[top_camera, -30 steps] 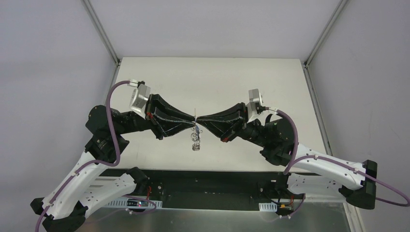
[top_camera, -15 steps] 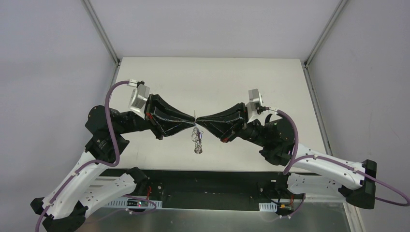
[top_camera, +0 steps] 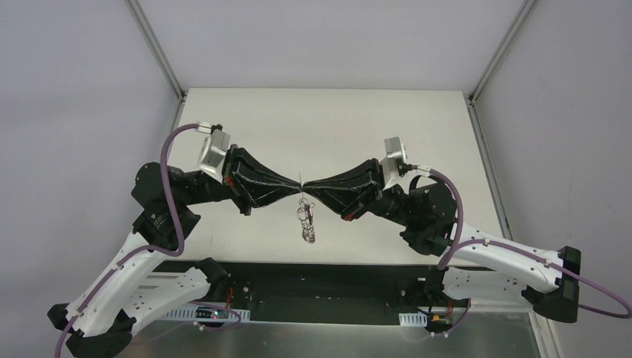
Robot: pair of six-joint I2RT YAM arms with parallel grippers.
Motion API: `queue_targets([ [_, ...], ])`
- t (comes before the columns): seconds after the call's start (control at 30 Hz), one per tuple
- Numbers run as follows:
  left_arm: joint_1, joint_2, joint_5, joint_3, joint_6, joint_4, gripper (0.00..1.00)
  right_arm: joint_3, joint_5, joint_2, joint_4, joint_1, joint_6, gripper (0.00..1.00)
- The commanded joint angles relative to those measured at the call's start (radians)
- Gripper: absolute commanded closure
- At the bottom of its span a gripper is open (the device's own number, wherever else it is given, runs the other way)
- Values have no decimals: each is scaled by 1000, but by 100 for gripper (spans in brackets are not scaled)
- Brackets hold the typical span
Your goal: Put the keys on the keyring
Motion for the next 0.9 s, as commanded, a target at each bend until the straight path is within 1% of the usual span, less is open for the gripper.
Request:
queue_targets([
  [0.0,-6,26,42,7,-15,84,100,31,-32,-1,68,7,19,100],
  [0.27,-5,31,75,0,-31,115,100,16,-31,-23,28,7,9,100],
  [0.47,-6,7,63,6,16,53,100,-1,-9,-62,-33,7,-13,100],
  [0.57,-6,3,65,20,47,-4,100,-12,-2,-75,-48,7,-15,99],
  [0.67,-6,3,74,27,65,-34,100,-24,0,-86,-58,7,-20,92],
  [0.87,-6,10,76,51,107,-101,100,-31,-1,-113,-103,6,-31,73],
])
